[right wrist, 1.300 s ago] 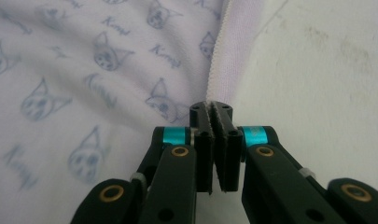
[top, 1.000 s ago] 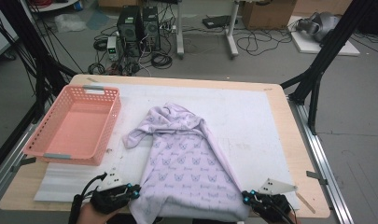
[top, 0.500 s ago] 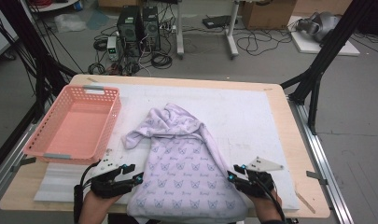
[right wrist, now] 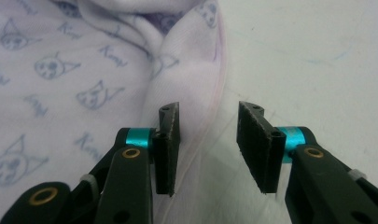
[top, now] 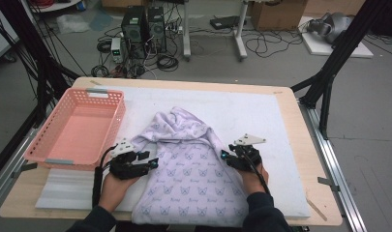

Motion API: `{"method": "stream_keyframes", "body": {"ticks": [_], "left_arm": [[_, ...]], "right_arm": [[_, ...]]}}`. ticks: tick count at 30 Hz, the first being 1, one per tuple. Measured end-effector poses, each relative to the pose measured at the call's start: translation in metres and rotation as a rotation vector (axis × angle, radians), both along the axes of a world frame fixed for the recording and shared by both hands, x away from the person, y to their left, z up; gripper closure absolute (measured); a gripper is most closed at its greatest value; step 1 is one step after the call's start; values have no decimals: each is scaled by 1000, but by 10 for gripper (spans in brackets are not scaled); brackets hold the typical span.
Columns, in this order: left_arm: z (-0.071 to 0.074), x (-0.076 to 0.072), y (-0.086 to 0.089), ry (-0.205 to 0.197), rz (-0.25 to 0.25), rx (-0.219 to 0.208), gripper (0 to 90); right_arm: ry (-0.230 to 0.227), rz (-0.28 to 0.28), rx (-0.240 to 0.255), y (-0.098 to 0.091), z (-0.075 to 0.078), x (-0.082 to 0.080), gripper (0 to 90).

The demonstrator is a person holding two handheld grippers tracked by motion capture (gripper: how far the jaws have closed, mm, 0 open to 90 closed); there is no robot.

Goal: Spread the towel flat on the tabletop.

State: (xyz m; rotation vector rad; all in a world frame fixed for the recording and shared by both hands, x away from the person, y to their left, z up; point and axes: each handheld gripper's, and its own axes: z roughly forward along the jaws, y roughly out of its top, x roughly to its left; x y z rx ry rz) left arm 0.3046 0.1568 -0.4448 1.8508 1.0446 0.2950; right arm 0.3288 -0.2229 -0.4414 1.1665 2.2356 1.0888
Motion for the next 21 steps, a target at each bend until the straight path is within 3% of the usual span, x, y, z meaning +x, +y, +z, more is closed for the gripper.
{"method": "stream_keyframes", "body": {"ticks": [4, 7, 8, 9, 10, 12, 17, 19, 21], "left_arm": [[-7, 14, -14, 20, -7, 116, 497], [-6, 12, -21, -45, -29, 215, 599], [-6, 11, -22, -50, -68, 207, 655], [-6, 10, -22, -48, -87, 206, 794], [-5, 9, -24, -54, -86, 216, 831], [-4, 6, -22, -39, -89, 208, 846], [-5, -1, -11, 1, -91, 153, 846], [-4, -4, -9, 11, -101, 151, 846], [-3, -8, -9, 14, -108, 142, 846]], "right_arm": [[15, 56, 16, 4, -6, 13, 573], [45, 81, 44, 1, -9, 17, 746], [57, 102, 52, 1, -8, 16, 819], [55, 114, 43, 2, -7, 15, 841], [50, 126, 30, 3, -6, 14, 851], [31, 135, -3, -1, -3, 10, 858], [42, 30, -52, -37, 3, -9, 868], [65, -2, -45, -56, 3, -19, 868], [75, -3, 2, -74, 2, -32, 869]]}}
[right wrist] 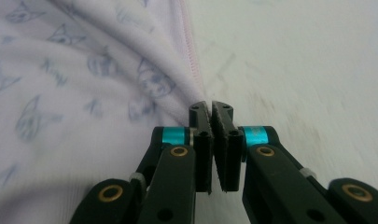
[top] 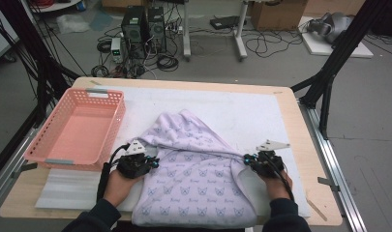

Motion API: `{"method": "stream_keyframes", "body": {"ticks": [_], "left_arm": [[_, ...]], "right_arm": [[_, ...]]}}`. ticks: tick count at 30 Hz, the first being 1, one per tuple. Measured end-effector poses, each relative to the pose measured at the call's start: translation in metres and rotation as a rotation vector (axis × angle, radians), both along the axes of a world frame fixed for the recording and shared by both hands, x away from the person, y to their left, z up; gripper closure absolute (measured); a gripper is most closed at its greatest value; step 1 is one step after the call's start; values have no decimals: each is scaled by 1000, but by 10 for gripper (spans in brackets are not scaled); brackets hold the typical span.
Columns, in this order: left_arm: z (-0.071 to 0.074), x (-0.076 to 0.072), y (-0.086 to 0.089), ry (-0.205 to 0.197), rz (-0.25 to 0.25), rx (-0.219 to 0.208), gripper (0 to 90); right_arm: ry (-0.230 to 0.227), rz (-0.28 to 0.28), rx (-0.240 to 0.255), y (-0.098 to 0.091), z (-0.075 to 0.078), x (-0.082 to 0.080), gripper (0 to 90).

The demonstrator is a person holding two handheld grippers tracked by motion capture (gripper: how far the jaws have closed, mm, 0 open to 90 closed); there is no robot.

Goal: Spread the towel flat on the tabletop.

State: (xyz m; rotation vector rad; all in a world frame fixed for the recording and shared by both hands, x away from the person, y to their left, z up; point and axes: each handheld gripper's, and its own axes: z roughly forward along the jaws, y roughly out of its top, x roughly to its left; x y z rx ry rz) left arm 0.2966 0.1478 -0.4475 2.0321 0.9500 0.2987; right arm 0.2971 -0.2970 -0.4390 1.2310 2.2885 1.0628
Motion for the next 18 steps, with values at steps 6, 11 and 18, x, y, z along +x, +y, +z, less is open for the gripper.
{"method": "stream_keyframes", "body": {"ticks": [6, 11, 18], "left_arm": [[6, -11, 0, 14, -47, -25, 844], [3, -10, -2, 12, -54, -31, 839], [-1, -10, -1, 19, -51, -43, 832]], "right_arm": [[82, 69, -109, -13, 5, -26, 865], [-18, 89, -70, -1, 20, -15, 622], [-76, 60, -27, 51, 15, 49, 511]]}}
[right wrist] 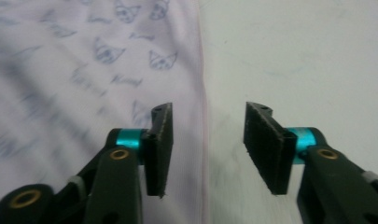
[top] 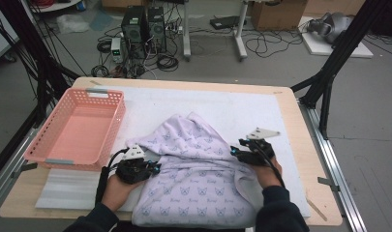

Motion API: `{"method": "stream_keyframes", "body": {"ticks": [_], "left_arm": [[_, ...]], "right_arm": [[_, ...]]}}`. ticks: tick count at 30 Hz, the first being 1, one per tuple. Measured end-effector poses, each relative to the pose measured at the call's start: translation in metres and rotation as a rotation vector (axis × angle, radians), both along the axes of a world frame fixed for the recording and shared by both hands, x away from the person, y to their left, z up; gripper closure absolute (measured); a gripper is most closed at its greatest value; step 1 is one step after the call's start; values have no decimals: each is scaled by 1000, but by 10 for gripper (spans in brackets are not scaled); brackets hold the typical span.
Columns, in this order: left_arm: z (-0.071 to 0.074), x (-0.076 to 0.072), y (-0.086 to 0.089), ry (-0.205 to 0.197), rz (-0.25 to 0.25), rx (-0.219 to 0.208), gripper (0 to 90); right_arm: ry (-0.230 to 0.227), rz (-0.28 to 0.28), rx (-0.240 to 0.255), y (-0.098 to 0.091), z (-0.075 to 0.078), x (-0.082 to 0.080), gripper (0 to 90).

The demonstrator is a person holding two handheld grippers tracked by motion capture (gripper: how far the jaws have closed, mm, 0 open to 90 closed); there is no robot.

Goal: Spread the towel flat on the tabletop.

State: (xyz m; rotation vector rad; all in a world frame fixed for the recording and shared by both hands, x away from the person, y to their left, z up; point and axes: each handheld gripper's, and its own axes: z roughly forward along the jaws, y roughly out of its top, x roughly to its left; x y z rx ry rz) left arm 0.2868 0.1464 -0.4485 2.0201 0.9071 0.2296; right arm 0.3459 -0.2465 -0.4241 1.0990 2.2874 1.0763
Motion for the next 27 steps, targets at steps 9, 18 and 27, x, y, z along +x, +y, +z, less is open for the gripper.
{"method": "stream_keyframes", "body": {"ticks": [9, 18, 27], "left_arm": [[-2, 0, 1, 5, -6, -3, 832], [-2, -1, 1, 14, -4, -18, 833], [-2, 0, 0, 21, -14, -12, 832]], "right_arm": [[57, 32, -33, 50, -20, 49, 807], [69, 2, -78, 11, -9, 19, 872], [125, -51, -87, -46, -12, -32, 872]]}}
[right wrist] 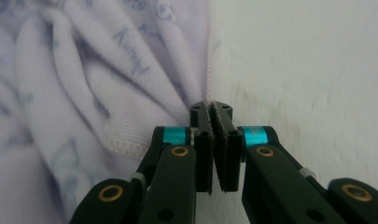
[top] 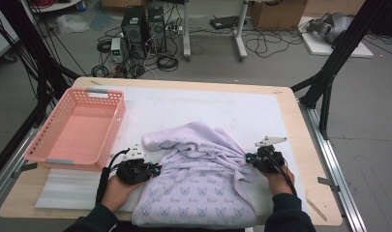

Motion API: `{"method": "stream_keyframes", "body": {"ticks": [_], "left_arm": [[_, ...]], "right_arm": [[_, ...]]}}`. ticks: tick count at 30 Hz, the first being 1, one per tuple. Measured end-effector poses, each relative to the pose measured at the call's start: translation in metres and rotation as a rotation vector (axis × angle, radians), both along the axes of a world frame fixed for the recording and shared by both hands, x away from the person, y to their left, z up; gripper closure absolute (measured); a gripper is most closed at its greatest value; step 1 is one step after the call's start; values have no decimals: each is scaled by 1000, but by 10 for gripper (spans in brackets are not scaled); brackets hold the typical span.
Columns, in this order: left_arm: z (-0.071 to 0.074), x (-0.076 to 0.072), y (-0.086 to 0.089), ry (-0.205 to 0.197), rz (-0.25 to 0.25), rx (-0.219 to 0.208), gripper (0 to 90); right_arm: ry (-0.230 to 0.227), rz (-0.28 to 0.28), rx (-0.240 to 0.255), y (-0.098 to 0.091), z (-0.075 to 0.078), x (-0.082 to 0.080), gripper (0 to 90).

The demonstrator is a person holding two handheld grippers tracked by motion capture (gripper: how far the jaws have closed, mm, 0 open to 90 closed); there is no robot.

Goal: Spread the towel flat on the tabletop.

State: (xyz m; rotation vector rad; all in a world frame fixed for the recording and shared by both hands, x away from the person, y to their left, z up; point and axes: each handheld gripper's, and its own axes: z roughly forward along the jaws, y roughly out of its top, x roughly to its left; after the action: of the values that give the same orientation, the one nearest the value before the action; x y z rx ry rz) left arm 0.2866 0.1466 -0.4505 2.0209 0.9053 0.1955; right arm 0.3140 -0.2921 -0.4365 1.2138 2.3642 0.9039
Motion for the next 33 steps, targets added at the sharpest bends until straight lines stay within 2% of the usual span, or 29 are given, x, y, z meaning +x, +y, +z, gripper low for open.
{"method": "stream_keyframes", "body": {"ticks": [3, 5, 6, 8, 10, 14, 17, 23, 24, 25, 27, 28, 29, 30, 33], "left_arm": [[-1, 0, 0, 6, 3, -6, 829], [-1, 1, 0, 8, 2, -9, 825], [-1, 1, 0, 9, 1, -10, 825], [-1, 1, 0, 10, 0, -10, 824], [-1, 1, 0, 12, 3, -12, 823], [-1, 1, 0, 6, 5, -13, 818], [-2, 1, 0, 3, 0, -10, 817], [-2, 1, 1, 3, -1, -13, 817], [-2, 1, 1, 3, -2, -14, 817], [-2, 1, 1, 3, -4, -11, 817], [-2, 1, 1, 3, -3, -16, 818], [-2, 1, 1, 4, -4, -17, 819], [-2, 1, 1, 3, -7, -13, 820], [-2, 1, 1, 3, -8, -12, 821], [-2, 0, 1, 3, -6, -13, 823]], "right_arm": [[4, 11, 9, -2, 2, -6, 855], [-19, 12, 29, 1, 6, -1, 721], [-25, 6, 44, 3, 7, 2, 700], [-70, 2, 87, 9, 12, 12, 664], [-101, -3, 93, 20, 16, 26, 649], [-132, -10, 54, 44, 15, 58, 619], [-117, -19, 23, 62, 10, 81, 612], [-71, -3, -5, 89, 0, 111, 598], [-52, 1, -16, 94, -4, 114, 617], [-65, -4, 0, 95, -5, 115, 657], [-39, 35, 30, 94, -5, 115, 823], [-51, 46, -7, 94, -3, 114, 839], [-84, 39, -87, 94, -1, 112, 843], [-101, 19, -122, 91, 1, 110, 844], [-172, -133, -167, 68, 10, 105, 844]]}}
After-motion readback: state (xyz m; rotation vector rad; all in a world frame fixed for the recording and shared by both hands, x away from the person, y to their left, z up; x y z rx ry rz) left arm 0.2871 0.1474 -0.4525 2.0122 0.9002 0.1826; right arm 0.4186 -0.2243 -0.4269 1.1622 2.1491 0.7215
